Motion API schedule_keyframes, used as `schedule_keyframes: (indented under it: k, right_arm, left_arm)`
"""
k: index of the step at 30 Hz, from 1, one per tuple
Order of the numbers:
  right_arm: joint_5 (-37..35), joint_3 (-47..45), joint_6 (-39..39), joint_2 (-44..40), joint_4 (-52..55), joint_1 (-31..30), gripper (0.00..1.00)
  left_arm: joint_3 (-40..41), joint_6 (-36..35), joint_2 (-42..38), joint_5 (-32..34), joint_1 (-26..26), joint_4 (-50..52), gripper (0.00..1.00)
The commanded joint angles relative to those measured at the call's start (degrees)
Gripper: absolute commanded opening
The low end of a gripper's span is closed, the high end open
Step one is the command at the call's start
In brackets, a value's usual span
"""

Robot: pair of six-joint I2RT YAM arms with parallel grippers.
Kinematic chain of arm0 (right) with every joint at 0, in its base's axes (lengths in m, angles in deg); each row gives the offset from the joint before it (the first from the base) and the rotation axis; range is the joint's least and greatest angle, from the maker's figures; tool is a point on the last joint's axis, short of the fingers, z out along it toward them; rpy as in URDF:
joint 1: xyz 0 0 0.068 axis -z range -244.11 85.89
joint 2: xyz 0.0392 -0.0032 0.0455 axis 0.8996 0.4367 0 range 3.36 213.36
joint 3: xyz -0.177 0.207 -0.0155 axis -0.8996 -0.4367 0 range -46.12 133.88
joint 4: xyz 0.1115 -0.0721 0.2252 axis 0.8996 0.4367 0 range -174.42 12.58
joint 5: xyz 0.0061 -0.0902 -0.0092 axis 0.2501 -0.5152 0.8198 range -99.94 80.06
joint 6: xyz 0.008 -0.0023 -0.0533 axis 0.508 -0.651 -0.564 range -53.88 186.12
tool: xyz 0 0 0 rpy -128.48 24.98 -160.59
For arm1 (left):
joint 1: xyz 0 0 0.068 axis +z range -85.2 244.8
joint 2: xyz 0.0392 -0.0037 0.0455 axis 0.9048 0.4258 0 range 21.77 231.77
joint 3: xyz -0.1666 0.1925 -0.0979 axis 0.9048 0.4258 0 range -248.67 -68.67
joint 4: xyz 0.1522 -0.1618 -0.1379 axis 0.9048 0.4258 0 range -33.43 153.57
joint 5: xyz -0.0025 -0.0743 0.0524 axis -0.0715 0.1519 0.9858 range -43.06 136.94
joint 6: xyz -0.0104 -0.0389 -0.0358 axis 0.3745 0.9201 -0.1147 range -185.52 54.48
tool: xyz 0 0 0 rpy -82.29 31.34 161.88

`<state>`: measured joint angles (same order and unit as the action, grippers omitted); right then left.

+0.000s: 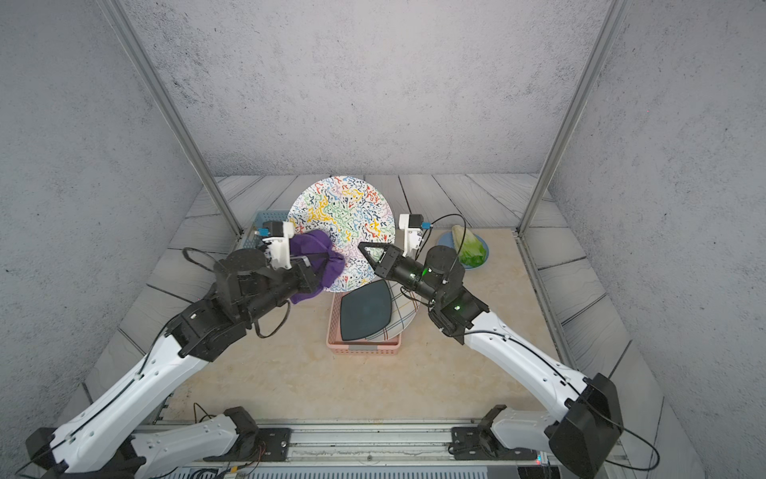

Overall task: Wipe the wet plate dry
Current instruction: Wipe the plate with towel.

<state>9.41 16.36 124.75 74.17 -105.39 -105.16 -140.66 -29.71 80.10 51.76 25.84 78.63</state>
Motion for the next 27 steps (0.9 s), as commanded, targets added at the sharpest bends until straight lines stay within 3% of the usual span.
schedule_keyframes:
  k: [1,5,10,13,16,18,21,24,27]
  right_arm:
    - [8.1,1.4,0.0,-4.9,-10.0,-2.7,0.00]
    - [11.6,0.0,-3.1,-5.7,-8.3,-6.2,0.00]
    - [13.6,0.4,-6.4,-3.8,-7.0,-10.5,0.00]
    - [10.8,0.1,-7.1,-4.8,-7.7,-10.5,0.00]
    - [5.6,-1.8,-9.3,-8.5,-4.1,-10.3,0.00]
    - [3.8,-2.5,-10.5,-10.1,-1.2,-10.3,0.00]
    - [5.2,-2.5,-10.7,-9.0,-1.8,-10.3,0.00]
    - [8.2,-0.6,-10.1,-6.0,-3.7,-10.4,0.00]
    - [9.2,-0.3,-8.7,-4.8,-5.9,-10.4,0.00]
  left_arm:
    - [1.0,-2.8,0.0,3.2,5.4,9.4,0.00]
    - [-5.5,-7.6,2.8,-0.4,9.7,12.5,0.00]
    - [-12.8,-13.2,11.3,-15.4,7.2,13.0,0.00]
    - [-13.3,-13.5,13.5,-13.2,4.6,12.3,0.00]
    - [-15.1,-15.1,13.5,-9.2,7.3,13.6,0.00]
    - [-16.9,-17.5,14.0,-11.0,7.2,14.8,0.00]
    - [-15.9,-19.3,15.5,-16.4,1.4,13.8,0.00]
    - [-15.1,-21.3,18.3,-11.9,-8.2,13.3,0.00]
    - [-16.3,-20.8,20.0,-8.2,-9.7,13.3,0.00]
